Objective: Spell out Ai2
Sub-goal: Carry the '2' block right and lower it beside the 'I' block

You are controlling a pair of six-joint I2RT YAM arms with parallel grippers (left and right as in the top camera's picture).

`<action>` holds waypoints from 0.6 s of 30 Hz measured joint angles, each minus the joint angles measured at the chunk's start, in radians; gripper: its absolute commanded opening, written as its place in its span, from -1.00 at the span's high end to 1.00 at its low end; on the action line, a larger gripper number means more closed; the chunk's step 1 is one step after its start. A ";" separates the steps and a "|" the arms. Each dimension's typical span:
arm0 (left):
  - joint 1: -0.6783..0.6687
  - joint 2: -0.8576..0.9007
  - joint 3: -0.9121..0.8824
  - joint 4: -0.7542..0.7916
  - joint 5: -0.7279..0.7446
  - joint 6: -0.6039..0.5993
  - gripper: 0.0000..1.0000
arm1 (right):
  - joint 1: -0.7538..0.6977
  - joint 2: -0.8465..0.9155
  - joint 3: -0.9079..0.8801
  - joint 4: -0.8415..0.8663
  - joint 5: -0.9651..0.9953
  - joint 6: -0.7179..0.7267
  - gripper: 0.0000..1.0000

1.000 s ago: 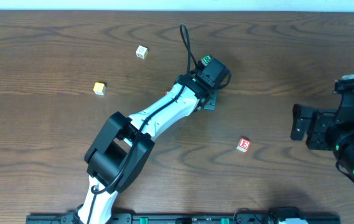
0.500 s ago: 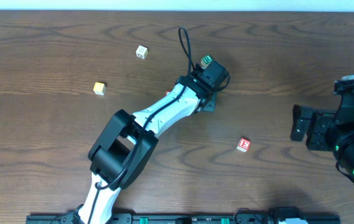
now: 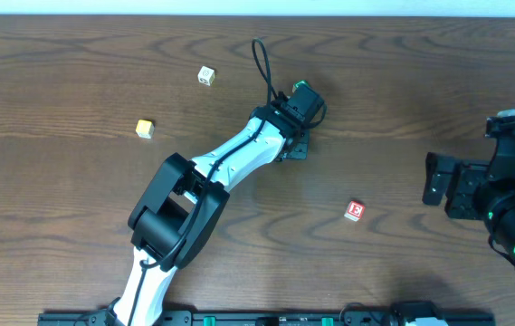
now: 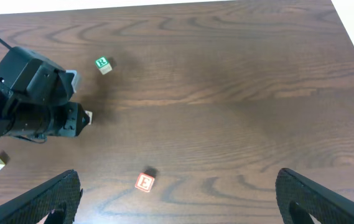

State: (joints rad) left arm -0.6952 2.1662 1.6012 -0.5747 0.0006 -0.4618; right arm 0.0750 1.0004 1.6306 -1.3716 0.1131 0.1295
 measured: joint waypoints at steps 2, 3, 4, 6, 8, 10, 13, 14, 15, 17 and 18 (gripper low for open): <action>0.000 0.000 0.000 0.000 0.000 0.004 0.85 | 0.000 0.000 0.000 0.000 0.000 0.000 -0.99; 0.000 0.000 0.000 0.000 0.000 0.007 0.80 | 0.000 0.000 0.000 0.000 0.000 0.000 -0.99; 0.000 0.000 0.000 0.000 0.000 0.010 0.76 | 0.000 0.000 0.000 0.000 0.000 0.000 -0.99; 0.000 0.000 0.000 0.000 0.000 0.011 0.65 | 0.000 0.000 0.000 0.001 0.000 0.000 -0.99; 0.000 0.000 0.000 0.002 0.000 0.013 0.63 | 0.000 0.000 0.000 0.001 0.000 0.000 -0.98; 0.000 0.000 0.000 0.002 0.000 0.014 0.53 | 0.000 0.000 0.000 0.002 0.000 0.000 -0.98; 0.000 0.000 0.000 0.003 0.000 0.014 0.32 | 0.000 0.000 0.000 0.002 0.000 0.000 -0.98; 0.000 0.000 0.000 0.003 0.000 0.014 0.26 | 0.000 0.000 0.000 0.002 0.000 0.000 -0.99; 0.000 0.000 0.000 0.003 0.000 0.019 0.26 | 0.000 0.000 0.000 0.002 0.000 0.000 -0.98; 0.000 0.000 0.000 0.003 0.000 0.017 0.27 | 0.000 0.000 0.000 0.002 0.000 0.000 -0.98; 0.000 0.000 0.000 0.003 0.000 0.017 0.26 | 0.000 0.000 0.000 0.002 0.000 0.000 -0.99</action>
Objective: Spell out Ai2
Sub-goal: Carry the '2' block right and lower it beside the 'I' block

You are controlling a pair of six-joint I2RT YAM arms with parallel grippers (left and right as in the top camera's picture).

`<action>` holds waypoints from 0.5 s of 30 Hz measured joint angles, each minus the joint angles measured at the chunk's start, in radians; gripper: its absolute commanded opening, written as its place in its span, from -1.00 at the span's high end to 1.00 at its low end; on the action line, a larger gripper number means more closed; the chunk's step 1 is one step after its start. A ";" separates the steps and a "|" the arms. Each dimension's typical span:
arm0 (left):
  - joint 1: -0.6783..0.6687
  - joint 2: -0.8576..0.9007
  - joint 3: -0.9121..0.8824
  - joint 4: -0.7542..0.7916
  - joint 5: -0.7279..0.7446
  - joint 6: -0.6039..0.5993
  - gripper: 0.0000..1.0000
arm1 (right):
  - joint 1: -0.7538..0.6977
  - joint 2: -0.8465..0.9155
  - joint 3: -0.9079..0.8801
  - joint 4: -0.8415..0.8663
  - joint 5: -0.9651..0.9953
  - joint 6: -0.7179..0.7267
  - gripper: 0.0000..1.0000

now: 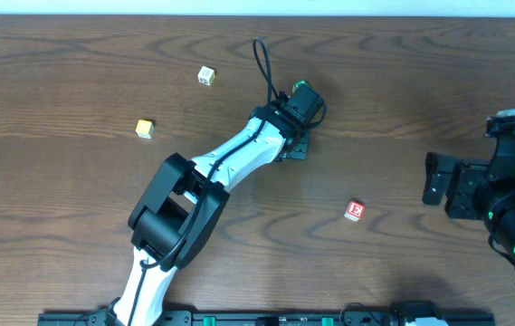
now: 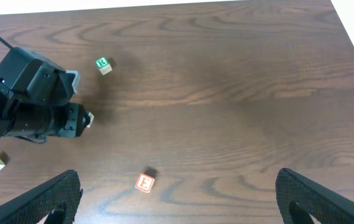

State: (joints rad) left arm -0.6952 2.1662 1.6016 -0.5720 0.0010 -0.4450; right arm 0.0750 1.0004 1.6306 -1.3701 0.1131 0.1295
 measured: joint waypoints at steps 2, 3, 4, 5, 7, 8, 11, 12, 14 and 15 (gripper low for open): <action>0.000 0.000 0.000 0.000 0.000 0.000 0.27 | 0.000 0.000 0.000 0.000 0.000 0.000 -0.98; 0.000 0.000 0.000 0.000 0.000 0.000 0.26 | 0.000 0.000 0.000 0.000 0.000 0.000 -0.99; 0.000 0.000 0.000 0.000 0.000 0.000 0.27 | 0.000 0.000 0.000 0.000 0.000 0.000 -0.99; 0.000 0.000 0.000 0.000 0.000 0.000 0.26 | 0.000 0.000 0.000 0.000 0.000 0.000 -0.98; 0.000 0.000 0.000 0.000 0.000 0.000 0.26 | 0.000 0.000 0.000 0.000 0.000 0.000 -0.98; 0.000 0.000 0.000 0.000 0.000 0.000 0.27 | 0.000 0.000 0.000 0.000 0.000 0.000 -0.99; 0.000 0.000 0.000 0.007 0.000 0.005 0.26 | 0.000 0.000 0.000 0.001 0.000 0.000 -0.98; 0.000 0.000 0.000 0.011 0.000 0.009 0.26 | 0.000 0.000 0.000 0.001 0.000 0.000 -0.99; 0.000 0.000 0.000 0.026 -0.001 0.024 0.23 | 0.000 0.000 0.000 0.002 0.000 0.000 -0.99; 0.000 0.000 0.000 0.031 -0.002 0.031 0.23 | 0.000 0.000 0.000 0.003 0.000 0.000 -0.98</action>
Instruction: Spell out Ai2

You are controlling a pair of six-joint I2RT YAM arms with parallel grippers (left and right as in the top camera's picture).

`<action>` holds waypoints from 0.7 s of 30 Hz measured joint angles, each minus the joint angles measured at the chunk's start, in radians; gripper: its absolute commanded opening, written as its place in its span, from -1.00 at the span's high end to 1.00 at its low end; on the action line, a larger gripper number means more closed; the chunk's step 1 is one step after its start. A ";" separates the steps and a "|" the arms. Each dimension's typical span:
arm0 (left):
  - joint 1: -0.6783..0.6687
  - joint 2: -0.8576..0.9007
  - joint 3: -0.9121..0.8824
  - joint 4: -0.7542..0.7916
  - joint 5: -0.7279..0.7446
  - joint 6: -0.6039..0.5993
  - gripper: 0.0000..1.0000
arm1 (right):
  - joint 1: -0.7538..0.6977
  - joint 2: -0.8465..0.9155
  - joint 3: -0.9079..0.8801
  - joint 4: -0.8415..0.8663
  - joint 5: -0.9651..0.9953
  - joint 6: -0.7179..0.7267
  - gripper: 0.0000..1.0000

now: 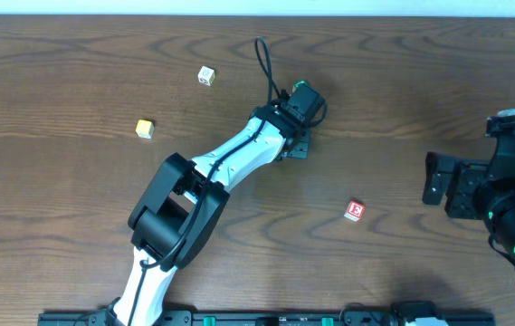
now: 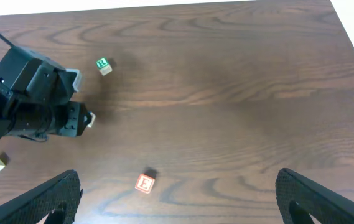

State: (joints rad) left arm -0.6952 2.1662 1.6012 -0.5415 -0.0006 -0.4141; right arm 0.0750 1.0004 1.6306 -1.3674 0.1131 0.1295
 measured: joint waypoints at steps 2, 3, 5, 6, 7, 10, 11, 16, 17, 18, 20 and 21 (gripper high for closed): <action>0.000 0.000 0.000 0.006 -0.003 0.006 0.22 | 0.000 0.000 0.000 0.000 0.000 0.000 -0.99; 0.000 0.000 0.000 0.011 -0.007 0.010 0.23 | 0.000 0.000 0.000 0.000 0.000 0.000 -0.98; 0.000 0.000 0.000 0.028 -0.012 0.023 0.23 | 0.000 0.000 0.000 0.000 0.000 0.000 -0.98; 0.000 0.000 0.000 0.032 -0.015 0.024 0.22 | 0.000 0.000 0.000 0.000 0.000 0.000 -0.98; 0.000 0.000 0.000 0.036 -0.018 0.027 0.23 | 0.000 0.000 0.000 0.000 0.000 0.000 -0.99; 0.000 0.000 0.000 0.049 -0.029 0.030 0.17 | 0.000 0.000 0.000 0.001 0.000 0.000 -0.98; 0.000 0.000 0.000 0.053 -0.031 0.031 0.14 | 0.000 0.000 0.000 0.002 0.000 0.000 -0.98; 0.001 0.004 0.027 0.046 -0.039 0.050 0.13 | 0.000 0.000 0.000 0.017 0.000 0.000 -0.99; 0.003 0.006 0.051 0.027 -0.046 0.053 0.14 | 0.000 0.003 0.000 0.025 0.000 0.000 -0.99; 0.005 0.007 0.076 0.005 -0.055 0.055 0.14 | 0.000 0.006 0.000 0.029 0.000 0.000 -0.97; 0.019 0.007 0.168 -0.076 -0.076 0.056 0.16 | 0.000 0.019 0.000 0.046 0.000 0.001 -0.86; 0.035 0.007 0.227 -0.115 -0.084 0.056 0.17 | 0.000 0.036 -0.001 0.057 -0.002 0.004 -0.83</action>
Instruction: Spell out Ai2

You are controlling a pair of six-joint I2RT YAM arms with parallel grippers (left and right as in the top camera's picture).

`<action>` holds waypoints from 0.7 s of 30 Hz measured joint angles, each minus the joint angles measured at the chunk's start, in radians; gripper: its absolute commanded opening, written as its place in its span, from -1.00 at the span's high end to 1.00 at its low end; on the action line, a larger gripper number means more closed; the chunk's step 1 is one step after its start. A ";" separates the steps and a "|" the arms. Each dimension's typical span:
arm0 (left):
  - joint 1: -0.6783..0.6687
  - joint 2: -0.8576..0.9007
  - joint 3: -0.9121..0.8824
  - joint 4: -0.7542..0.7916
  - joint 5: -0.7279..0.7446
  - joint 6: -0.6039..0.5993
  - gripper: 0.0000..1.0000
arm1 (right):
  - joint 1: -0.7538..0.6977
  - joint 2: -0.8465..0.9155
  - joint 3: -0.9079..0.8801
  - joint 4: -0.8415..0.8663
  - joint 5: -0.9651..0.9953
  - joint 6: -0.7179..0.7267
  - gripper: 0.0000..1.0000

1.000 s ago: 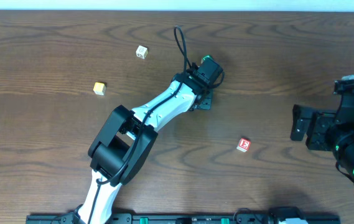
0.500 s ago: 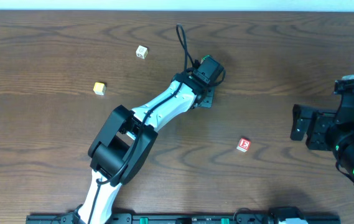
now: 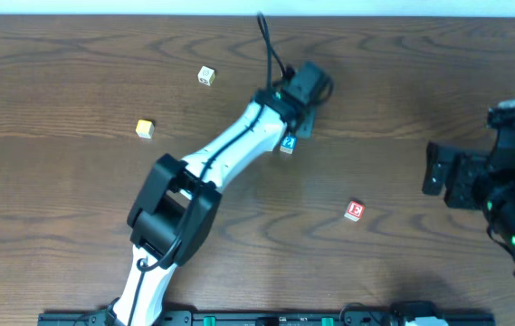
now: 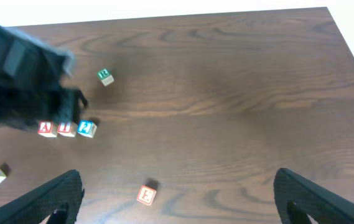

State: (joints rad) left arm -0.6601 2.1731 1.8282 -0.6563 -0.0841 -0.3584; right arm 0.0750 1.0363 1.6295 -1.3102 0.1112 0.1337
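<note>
Three blocks stand in a row on the table in the right wrist view: a red A block (image 4: 46, 129), a second red block (image 4: 66, 129) and a blue 2 block (image 4: 86, 128). From overhead only the blue block (image 3: 287, 143) shows; the arm covers the red ones. My left gripper (image 3: 299, 119) hangs just above the row's blue end, blurred (image 4: 71, 102), holding nothing, jaws apart. My right gripper (image 4: 177, 208) is wide open at the table's right side (image 3: 433, 177), with nothing in it.
A red E block (image 4: 145, 195) lies in front of the right gripper, also seen from overhead (image 3: 355, 210). A green block (image 4: 104, 76) sits beyond the row. A white block (image 3: 205, 75) and a yellow block (image 3: 144, 129) lie far left. A pale block sits at the left edge.
The left gripper was down on the table with a block at its fingertips. Now it is lifted and farther back, and the row of three blocks shows. The right arm shifted slightly.
At all three earlier moments the left gripper stayed low at the same spot mid-table, a block at its fingertips, shifting only slightly. The right gripper stayed open at the right. Now the left gripper is raised off and the blue block stands beside two red ones.
</note>
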 measured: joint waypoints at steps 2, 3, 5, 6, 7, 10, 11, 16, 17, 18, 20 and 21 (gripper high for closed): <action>0.038 -0.009 0.078 -0.063 -0.003 0.000 0.24 | -0.002 0.047 -0.006 0.025 -0.016 -0.004 -0.78; 0.064 -0.020 0.112 -0.098 -0.002 0.001 0.26 | -0.007 0.077 -0.010 0.035 -0.035 -0.010 -0.73; 0.114 -0.052 0.144 -0.151 0.002 0.011 0.26 | -0.021 0.145 -0.017 0.048 -0.087 -0.025 -0.71; 0.145 -0.077 0.150 -0.179 0.003 0.018 0.26 | -0.029 0.179 -0.021 0.055 -0.113 -0.031 -0.71; 0.176 -0.103 0.156 -0.212 0.010 0.023 0.26 | -0.043 0.224 -0.026 0.063 -0.148 -0.042 -0.72; 0.280 -0.184 0.164 -0.327 0.063 0.043 0.31 | -0.086 0.322 -0.040 0.084 -0.249 -0.070 -0.70; 0.307 -0.199 0.167 -0.363 0.085 0.052 0.40 | -0.105 0.347 -0.042 0.089 -0.287 -0.082 -0.69; 0.430 -0.235 0.086 -0.412 0.237 0.104 0.41 | -0.201 0.426 -0.085 0.119 -0.478 -0.156 -0.80; 0.443 -0.240 0.044 -0.392 0.268 0.108 0.38 | -0.212 0.436 -0.107 0.134 -0.501 -0.161 -0.82; 0.463 -0.250 -0.026 -0.345 0.312 0.112 0.37 | -0.226 0.449 -0.148 0.166 -0.537 -0.172 -0.83; 0.492 -0.270 -0.153 -0.254 0.391 0.113 0.45 | -0.239 0.482 -0.225 0.230 -0.594 -0.181 -0.80; 0.504 -0.277 -0.215 -0.212 0.425 0.108 0.51 | -0.241 0.503 -0.254 0.256 -0.618 -0.183 -0.71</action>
State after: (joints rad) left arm -0.1558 1.8965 1.6135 -0.8680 0.3412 -0.2508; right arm -0.1658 1.5394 1.3750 -1.0546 -0.5064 -0.0494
